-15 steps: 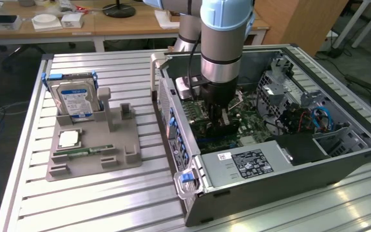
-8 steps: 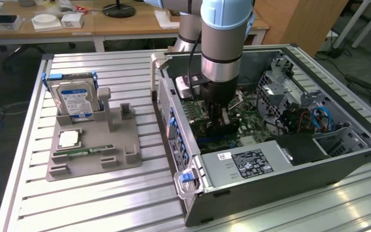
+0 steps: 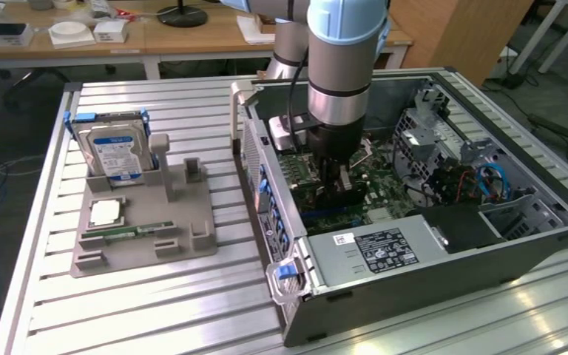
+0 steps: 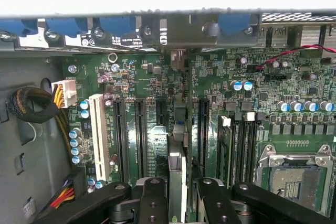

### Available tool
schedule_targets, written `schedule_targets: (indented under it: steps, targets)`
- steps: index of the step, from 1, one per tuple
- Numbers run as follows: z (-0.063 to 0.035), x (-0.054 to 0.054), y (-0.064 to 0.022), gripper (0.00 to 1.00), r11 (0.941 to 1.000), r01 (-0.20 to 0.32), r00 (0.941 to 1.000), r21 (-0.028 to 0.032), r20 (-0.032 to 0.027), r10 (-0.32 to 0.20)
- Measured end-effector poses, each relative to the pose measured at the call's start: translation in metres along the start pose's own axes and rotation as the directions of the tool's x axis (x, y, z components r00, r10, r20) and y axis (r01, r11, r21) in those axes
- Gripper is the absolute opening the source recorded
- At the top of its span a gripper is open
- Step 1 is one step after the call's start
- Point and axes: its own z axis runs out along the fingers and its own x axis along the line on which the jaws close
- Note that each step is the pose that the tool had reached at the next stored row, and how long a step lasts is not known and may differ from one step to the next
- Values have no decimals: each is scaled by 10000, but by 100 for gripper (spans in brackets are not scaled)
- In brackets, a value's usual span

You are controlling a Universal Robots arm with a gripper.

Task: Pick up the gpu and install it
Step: 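Insert the gpu into the slot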

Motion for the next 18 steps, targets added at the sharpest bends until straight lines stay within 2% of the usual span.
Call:
schedule_targets:
  steps: [18]
  targets:
    - [-17, -16, -1, 26, 10000, 8, 10000, -1, 17, -8]
